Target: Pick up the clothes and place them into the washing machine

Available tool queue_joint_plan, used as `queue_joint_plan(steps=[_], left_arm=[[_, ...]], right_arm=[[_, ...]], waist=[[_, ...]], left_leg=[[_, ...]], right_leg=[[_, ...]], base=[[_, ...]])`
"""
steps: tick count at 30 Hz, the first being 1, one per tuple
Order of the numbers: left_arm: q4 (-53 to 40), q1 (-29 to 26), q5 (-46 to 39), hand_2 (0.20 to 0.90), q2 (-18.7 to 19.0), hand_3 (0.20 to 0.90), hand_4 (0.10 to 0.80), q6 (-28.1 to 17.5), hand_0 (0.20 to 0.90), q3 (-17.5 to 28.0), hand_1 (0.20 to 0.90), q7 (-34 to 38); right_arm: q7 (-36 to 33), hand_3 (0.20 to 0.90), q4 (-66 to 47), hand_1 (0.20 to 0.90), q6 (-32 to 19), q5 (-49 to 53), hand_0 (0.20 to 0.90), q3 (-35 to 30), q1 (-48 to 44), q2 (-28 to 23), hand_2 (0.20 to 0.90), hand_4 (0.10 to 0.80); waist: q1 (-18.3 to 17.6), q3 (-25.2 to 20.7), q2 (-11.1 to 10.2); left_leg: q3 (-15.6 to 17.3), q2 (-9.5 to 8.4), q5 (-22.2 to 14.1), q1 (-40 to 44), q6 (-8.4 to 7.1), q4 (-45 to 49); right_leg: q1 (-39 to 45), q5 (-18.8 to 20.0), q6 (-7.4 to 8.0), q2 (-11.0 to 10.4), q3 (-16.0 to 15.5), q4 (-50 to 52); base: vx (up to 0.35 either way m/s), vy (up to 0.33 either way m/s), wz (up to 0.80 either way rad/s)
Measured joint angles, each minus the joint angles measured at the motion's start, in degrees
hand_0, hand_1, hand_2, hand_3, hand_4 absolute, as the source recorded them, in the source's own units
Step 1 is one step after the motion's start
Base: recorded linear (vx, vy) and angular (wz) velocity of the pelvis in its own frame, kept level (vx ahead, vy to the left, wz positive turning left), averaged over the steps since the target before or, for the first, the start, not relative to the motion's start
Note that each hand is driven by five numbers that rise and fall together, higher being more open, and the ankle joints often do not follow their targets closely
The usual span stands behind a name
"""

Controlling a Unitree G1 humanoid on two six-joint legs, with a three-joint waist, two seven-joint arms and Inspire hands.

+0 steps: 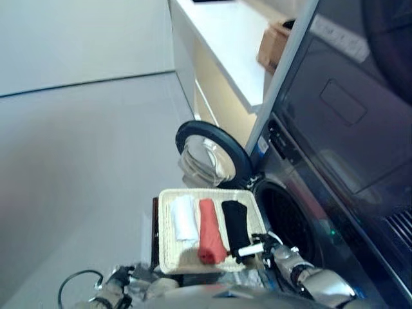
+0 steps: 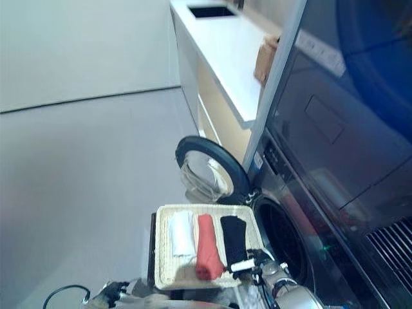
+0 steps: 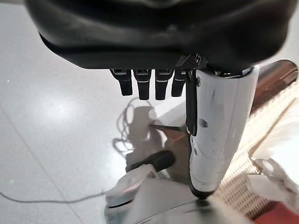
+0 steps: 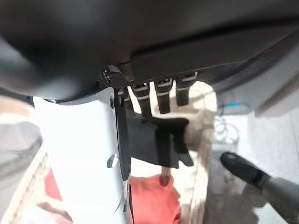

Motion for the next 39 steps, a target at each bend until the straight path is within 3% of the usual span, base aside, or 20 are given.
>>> queue_joint_plan(steps=[1,3,8,11,14,16,17,18,26,31,32,33,34,39], left_arm=[[-1.7,-2.3,-1.1,0.9,-0.3,0.9,0.8,-0.7,0.9,0.6,0.9,0.1],[-3.2,-4.2,-2.5,0.9,-1.2,0.9,0.8,-1.2,0.9,2.2,0.9,1.1],[-4.4,-8.2,-3.7,0.9,-1.3,0.9,0.8,-1.5,0.9,3.9,0.9,2.5],[-8.3,-10.0,-3.9,0.9,-1.0,0.9,0.8,-1.8,0.9,5.0,0.9,4.3],[-7.8,-12.9,-3.9,0.9,-0.7,0.9,0.8,-1.9,0.9,4.5,0.9,5.2],[-7.8,-14.2,-4.0,0.9,-0.6,0.9,0.8,-2.1,0.9,4.3,0.9,5.2],[-9.4,-14.3,-4.0,0.9,-0.7,0.9,0.8,-2.3,0.9,4.5,0.9,5.3],[-10.9,-13.7,-4.0,0.9,-0.6,0.9,0.8,-2.8,0.9,4.5,0.9,5.4],[-6.5,-14.1,-4.2,0.9,-1.0,0.9,0.8,-2.7,0.9,4.4,0.9,6.1],[-6.4,-14.0,-4.3,0.9,-1.0,0.9,0.8,-2.8,0.9,4.3,0.9,6.1],[-6.4,-13.9,-4.3,0.9,-1.0,0.9,0.8,-2.8,0.9,4.3,0.9,6.1],[-6.3,-13.9,-4.3,0.9,-1.0,0.9,0.8,-2.8,0.9,4.3,0.9,6.1],[-6.3,-13.9,-4.5,0.9,-1.0,0.9,0.8,-2.8,0.9,4.3,0.9,6.1],[-6.3,-13.8,-4.9,0.9,-0.9,0.9,0.8,-2.8,0.9,4.3,0.9,6.1]], right_arm=[[-0.4,0.9,-1.1,0.9,0.0,0.0,0.9,0.5,-2.5,-1.3,0.9,0.8],[-1.5,0.9,-1.1,0.9,0.0,0.0,0.9,1.7,-5.2,-1.6,0.9,0.8],[-3.8,0.9,-0.8,0.9,0.0,-0.5,0.9,2.9,-10.6,-1.9,0.9,0.8],[-7.6,0.9,-1.9,0.9,0.9,-4.9,0.9,9.2,-17.3,-4.9,0.9,0.8],[-9.5,0.9,0.1,0.9,1.8,-9.2,0.9,13.9,-22.4,-6.2,0.9,0.8],[-10.4,0.862,0.1,0.862,1.8,-10.4,0.862,14.5,-23.8,-7.0,0.862,0.773],[-11.7,0.554,0.2,0.554,1.7,-10.5,0.554,13.9,-25.1,-7.6,0.554,0.553],[-12.7,0.2,0.1,0.2,1.6,-10.4,0.2,12.1,-25.8,-7.6,0.2,0.3],[-13.8,0.2,-0.7,0.2,1.1,-10.1,0.2,11.8,-25.9,-7.5,0.2,0.3],[-13.8,0.2,-0.8,0.2,1.0,-9.7,0.2,11.8,-25.9,-7.5,0.2,0.3],[-13.8,0.34,-0.8,0.34,1.0,-9.6,0.34,11.8,-25.9,-7.5,0.34,0.4],[-13.8,0.573,-0.8,0.573,1.0,-9.6,0.573,11.8,-25.9,-7.5,0.573,0.567],[-13.8,0.9,-0.7,0.9,1.2,-9.6,0.9,11.8,-25.9,-7.5,0.9,0.8],[-14.1,0.9,0.2,0.9,1.1,-9.5,0.9,12.4,-26.6,-7.5,0.9,0.8]], waist=[[0.1,3.5,0.9],[0.1,6.3,1.5],[0.0,12.5,1.6],[-1.3,19.0,2.7],[-1.5,21.4,3.5],[-1.4,22.3,3.9],[-1.3,22.9,4.4],[-1.3,23.1,4.7],[-1.6,23.1,4.8],[-1.5,23.1,4.8],[-1.5,23.1,4.8],[-1.5,23.1,4.8],[-1.5,23.1,4.8],[-1.6,23.1,4.7]], left_leg=[[-0.3,0.07,0.5,-0.9,-0.01,0.2],[-0.8,0.04,0.7,-1.6,-0.08,0.2],[-0.7,0.01,1.0,-1.6,-0.02,0.3],[-0.2,-0.07,1.2,-1.6,-0.11,0.3],[0.1,-0.05,1.5,-2.6,-0.17,0.5],[0.1,-0.06,1.7,-2.9,-0.18,0.5],[0.2,-0.1,1.8,-2.9,-0.12,0.4],[0.3,-0.11,1.8,-2.9,-0.12,0.2],[0.8,0.02,1.9,-2.5,0.18,0.0],[0.9,0.03,1.9,-2.5,0.28,0.0],[1.0,0.03,1.9,-2.5,0.24,0.0],[1.0,0.03,1.9,-2.5,0.24,0.0],[1.3,0.05,1.9,-2.5,0.24,0.0],[1.6,0.18,2.4,-3.8,-0.14,0.0]], right_leg=[[-0.5,0.6,-0.12,0.2,-0.5,0.0],[-0.9,0.8,-0.05,0.1,-1.1,0.0],[-0.8,1.2,-0.08,0.1,-1.2,0.0],[-1.0,2.1,0.04,-0.1,-1.2,0.0],[-1.9,2.6,0.07,-0.2,-1.3,0.0],[-2.2,2.6,0.06,-0.2,-1.3,0.0],[-2.2,2.7,0.08,-0.2,-1.4,0.0],[-2.3,2.8,0.1,-0.2,-1.3,0.0],[-2.3,3.7,-1.04,-0.1,-1.2,0.0],[-2.3,3.9,-0.81,-0.1,-1.1,0.0],[-2.3,3.9,-0.73,-0.1,-1.1,0.0],[-2.3,3.9,-0.67,-0.1,-1.1,0.0],[-2.4,4.0,-0.56,-0.1,-1.1,0.0],[-3.8,4.1,-0.44,-0.1,-1.1,0.0]], base=[[-0.121,-0.029,0.19],[-0.124,-0.027,0.15],[-0.072,0.003,0.01],[-0.066,0.02,-0.04],[-0.059,0.024,-0.04],[-0.028,0.038,0.01],[0.006,0.035,0.0],[0.013,0.051,-0.01],[0.01,0.025,-0.01],[0.0,0.0,0.0],[0.0,0.0,0.0],[0.001,0.003,-0.03],[-0.009,-0.004,-0.05],[-0.016,-0.007,-0.05]])
